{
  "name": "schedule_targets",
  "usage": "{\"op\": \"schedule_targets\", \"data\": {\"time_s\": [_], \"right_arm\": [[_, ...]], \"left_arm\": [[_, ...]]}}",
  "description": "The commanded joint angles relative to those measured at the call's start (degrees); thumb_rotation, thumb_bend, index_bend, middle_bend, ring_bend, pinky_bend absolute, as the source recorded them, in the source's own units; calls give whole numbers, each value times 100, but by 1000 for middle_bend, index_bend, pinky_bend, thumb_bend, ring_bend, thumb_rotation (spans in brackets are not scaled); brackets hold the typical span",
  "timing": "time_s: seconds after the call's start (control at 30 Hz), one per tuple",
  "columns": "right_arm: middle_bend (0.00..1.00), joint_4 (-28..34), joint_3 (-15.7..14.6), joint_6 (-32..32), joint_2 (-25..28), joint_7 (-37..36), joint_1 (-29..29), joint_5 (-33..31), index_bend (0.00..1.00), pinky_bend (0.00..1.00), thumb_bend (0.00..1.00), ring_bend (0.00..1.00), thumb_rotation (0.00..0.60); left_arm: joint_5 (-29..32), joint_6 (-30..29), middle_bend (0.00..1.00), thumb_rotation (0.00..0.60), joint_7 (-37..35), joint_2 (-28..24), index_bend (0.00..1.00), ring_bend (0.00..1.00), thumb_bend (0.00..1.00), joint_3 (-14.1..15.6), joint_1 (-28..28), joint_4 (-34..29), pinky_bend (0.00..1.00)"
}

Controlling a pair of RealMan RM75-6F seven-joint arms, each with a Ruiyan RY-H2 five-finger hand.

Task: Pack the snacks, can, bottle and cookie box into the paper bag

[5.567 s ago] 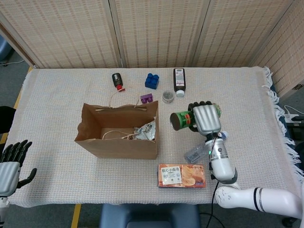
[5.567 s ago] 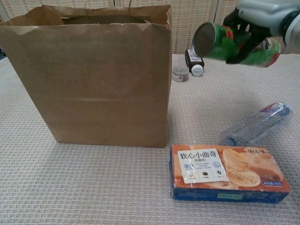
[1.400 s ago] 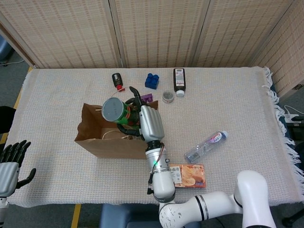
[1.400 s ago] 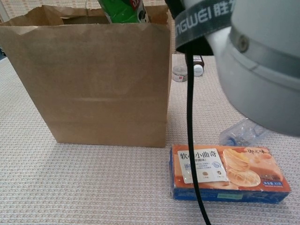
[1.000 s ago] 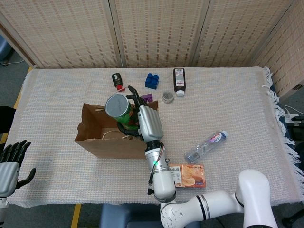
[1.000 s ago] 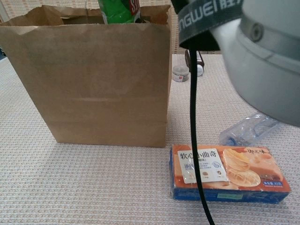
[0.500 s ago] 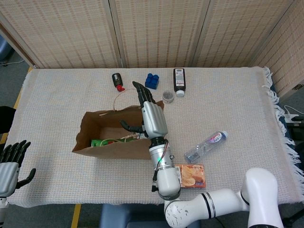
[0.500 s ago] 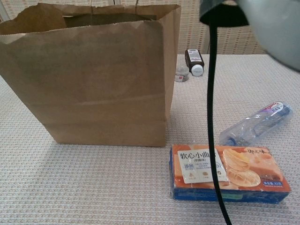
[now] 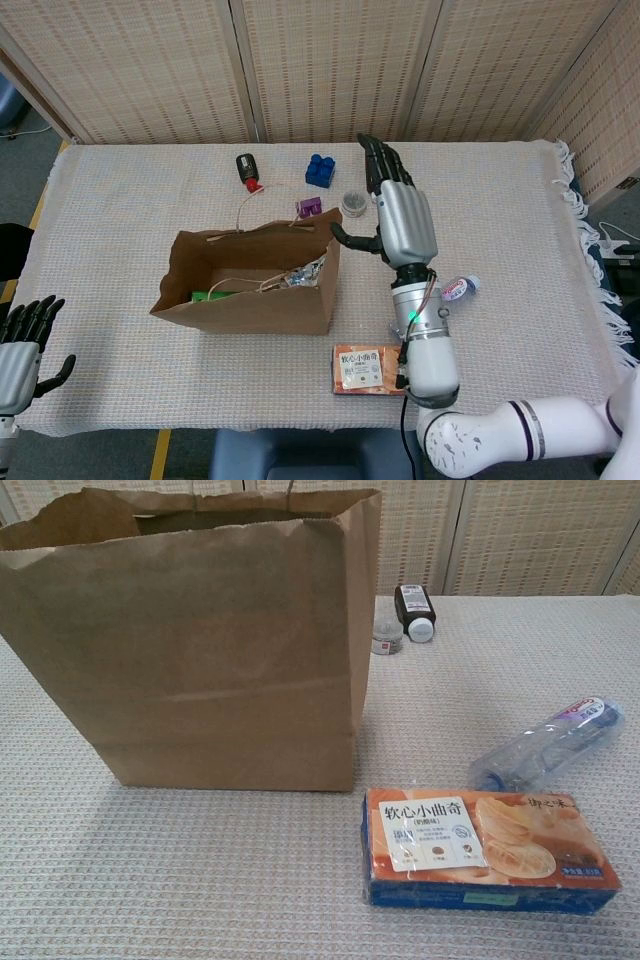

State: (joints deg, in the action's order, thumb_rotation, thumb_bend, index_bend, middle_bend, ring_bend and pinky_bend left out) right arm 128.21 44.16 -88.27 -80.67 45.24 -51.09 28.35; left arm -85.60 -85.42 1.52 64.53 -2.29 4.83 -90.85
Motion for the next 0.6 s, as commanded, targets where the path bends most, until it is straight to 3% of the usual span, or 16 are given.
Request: {"op": "schedule_targets", "data": {"time_s": [0.03,0.17,0.3,0.47,0.6], "right_arm": [[25,678,-489,705,1505,266,1017,-635,0,145,113,0,600],[25,678,-999,1843,2654,36,1687,-445,0,145,112,0,600],[22,282,-1771,2839,3438,2,2160,422,0,140,112,0,600],[21,-508,-2683,3429,3436,-72,2421,1782,0,120,79,0,600],[9,-1023,-3236,3601,3197,76,2396,2349,0,81,72,0,600]], "left_arm": [[7,5,0,600,49,6,38,0,356,-5,6,-15,0],[26,17,0,600,107,12,38,0,356,-15,15,-40,0],[37,35,0,600,140,12,38,0,358,-22,28,-54,0],[38,47,0,600,202,20,38,0,357,-30,45,-69,0],[42,56,0,600,228,25,38,0,358,-36,57,-74,0]]}}
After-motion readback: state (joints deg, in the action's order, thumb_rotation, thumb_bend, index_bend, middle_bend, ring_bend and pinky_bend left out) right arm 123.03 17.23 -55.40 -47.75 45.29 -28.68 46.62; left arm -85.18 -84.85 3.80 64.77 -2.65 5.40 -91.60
